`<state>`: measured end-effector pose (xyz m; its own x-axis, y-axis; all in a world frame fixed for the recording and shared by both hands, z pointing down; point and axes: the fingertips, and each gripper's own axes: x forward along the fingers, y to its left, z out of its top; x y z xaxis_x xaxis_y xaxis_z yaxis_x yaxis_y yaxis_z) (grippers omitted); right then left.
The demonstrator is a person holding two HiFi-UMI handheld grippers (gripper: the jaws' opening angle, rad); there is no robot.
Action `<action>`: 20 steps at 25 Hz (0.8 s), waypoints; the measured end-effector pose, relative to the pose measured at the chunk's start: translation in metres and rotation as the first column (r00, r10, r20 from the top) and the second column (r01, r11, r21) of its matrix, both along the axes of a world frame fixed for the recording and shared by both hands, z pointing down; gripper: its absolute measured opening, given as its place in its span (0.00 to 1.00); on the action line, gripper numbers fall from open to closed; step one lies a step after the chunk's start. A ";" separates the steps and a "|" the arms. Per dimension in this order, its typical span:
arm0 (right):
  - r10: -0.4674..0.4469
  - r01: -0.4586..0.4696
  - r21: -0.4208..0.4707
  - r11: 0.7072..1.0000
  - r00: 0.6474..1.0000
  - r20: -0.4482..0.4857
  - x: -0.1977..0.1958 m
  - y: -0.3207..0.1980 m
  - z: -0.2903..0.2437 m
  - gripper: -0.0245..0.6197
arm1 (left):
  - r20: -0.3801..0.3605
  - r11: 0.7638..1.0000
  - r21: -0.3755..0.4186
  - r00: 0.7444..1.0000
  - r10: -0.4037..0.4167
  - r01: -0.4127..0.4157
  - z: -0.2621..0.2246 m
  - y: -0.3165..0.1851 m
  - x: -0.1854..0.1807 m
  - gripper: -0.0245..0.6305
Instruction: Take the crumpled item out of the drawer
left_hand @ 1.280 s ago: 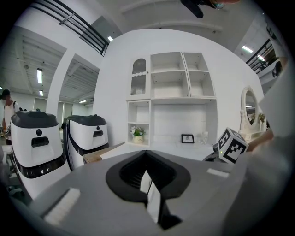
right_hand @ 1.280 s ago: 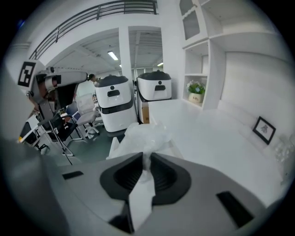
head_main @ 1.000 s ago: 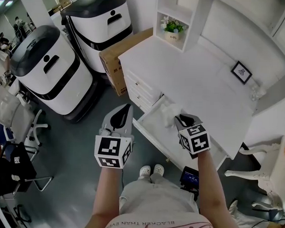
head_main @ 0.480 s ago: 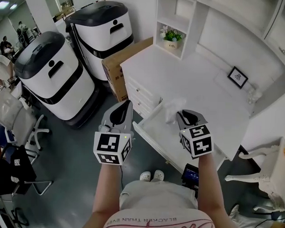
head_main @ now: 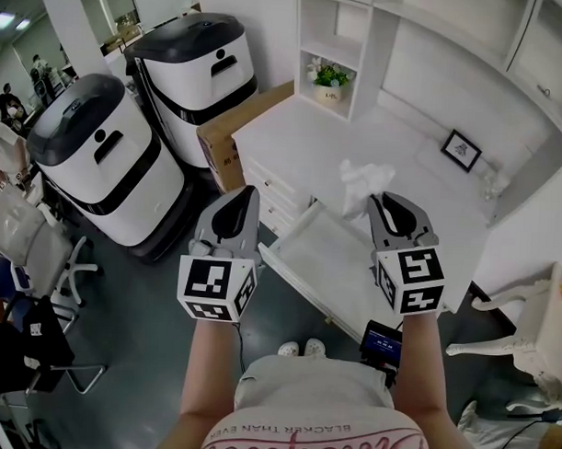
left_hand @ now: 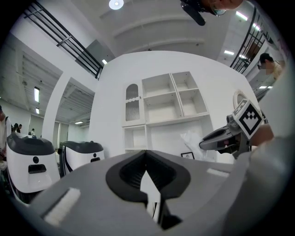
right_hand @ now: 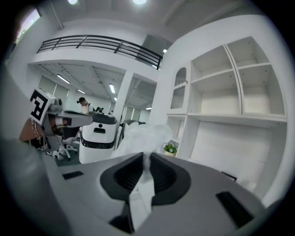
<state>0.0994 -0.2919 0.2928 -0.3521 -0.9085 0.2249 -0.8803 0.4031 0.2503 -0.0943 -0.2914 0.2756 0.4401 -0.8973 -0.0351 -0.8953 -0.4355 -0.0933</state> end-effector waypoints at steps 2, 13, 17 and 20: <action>0.018 -0.018 0.056 0.998 1.000 -0.010 0.006 0.003 -0.016 0.12 | -0.003 1.000 0.027 1.000 0.002 -0.002 -0.010 0.001 0.002 0.05; 0.104 -0.099 0.222 0.970 0.995 -0.008 0.043 0.023 -0.074 0.12 | -0.005 0.984 0.179 1.000 -0.004 0.005 -0.068 0.003 0.001 0.05; 0.124 -0.122 0.254 0.960 0.992 0.006 0.052 0.028 -0.086 0.12 | -0.001 0.977 0.211 1.000 -0.018 0.018 -0.080 0.003 -0.001 0.05; 0.135 -0.138 0.262 0.955 0.990 0.030 0.059 0.031 -0.089 0.11 | 0.001 0.975 0.221 1.000 -0.025 0.024 -0.082 0.004 0.001 0.05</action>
